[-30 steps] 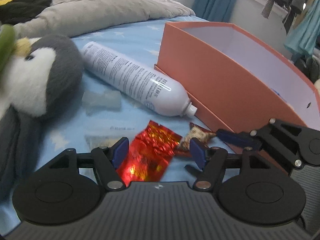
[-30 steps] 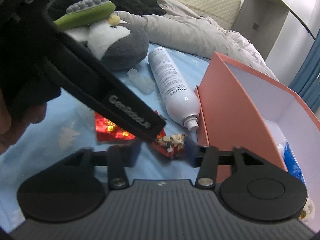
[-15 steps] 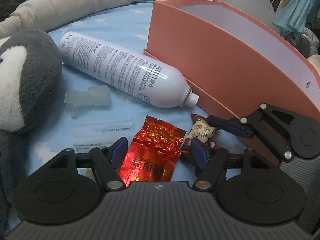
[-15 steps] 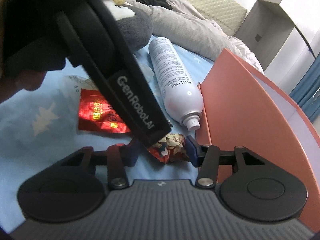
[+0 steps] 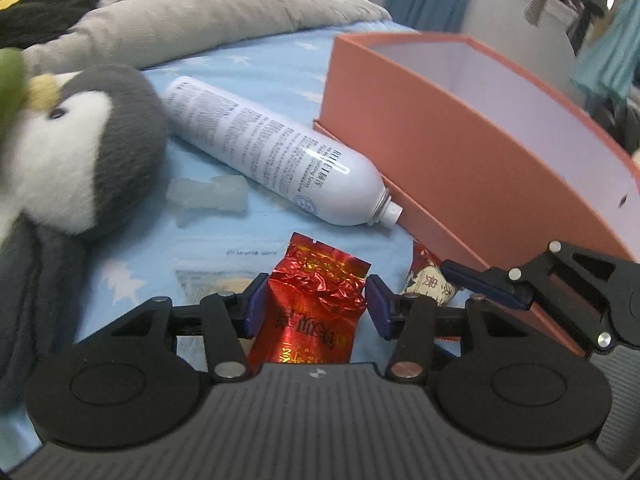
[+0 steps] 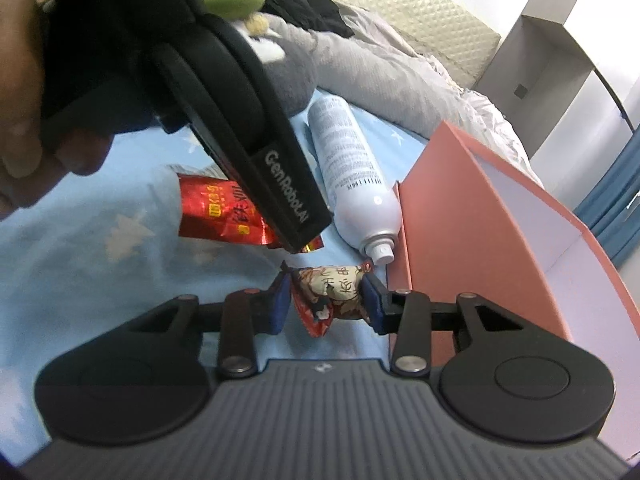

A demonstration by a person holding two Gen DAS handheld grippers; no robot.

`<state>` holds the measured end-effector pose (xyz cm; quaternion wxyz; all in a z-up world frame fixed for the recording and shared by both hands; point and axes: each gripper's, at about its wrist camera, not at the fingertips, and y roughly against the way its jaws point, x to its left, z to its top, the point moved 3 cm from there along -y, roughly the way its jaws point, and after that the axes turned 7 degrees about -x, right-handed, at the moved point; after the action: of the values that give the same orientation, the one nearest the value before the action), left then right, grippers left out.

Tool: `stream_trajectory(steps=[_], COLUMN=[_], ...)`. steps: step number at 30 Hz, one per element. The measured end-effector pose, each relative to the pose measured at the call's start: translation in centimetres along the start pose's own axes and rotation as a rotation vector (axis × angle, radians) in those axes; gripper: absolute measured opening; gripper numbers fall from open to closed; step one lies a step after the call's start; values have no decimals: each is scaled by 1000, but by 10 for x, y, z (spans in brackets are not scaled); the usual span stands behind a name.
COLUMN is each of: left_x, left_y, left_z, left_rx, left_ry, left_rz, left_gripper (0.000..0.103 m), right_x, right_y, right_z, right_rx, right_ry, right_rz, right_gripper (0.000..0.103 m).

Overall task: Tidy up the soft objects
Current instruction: 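Close the left tool on the red tea packet while the right tool grasps the candy wrapper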

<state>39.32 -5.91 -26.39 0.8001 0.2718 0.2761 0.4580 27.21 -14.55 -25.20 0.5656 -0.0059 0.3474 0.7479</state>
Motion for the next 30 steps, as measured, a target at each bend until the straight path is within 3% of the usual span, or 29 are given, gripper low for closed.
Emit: stream_trajectory(steps=[6,12,16,23,30], left_x=[0,3,6,-3,-15], left_y=[44,96,126,166,188], left_z=[-17,-50,-69,-96,-132], left_rx=[-60,-116,-152,-179,-173], left_ry=[90,254,358,436,529], left_rz=[70,139,182,278,346], left_gripper=[58,57,57,58,58], right_x=[-1,6,13,25,28], right_y=[17,48,65,99,97], right_z=[3,7,8,7,-3], right_rx=[-38,-52,-34,-10,65], right_ry=[-27,-69,-87,-111,-202], right_rz=[62,166,222,289,363], right_gripper=[42,42,42,42,43])
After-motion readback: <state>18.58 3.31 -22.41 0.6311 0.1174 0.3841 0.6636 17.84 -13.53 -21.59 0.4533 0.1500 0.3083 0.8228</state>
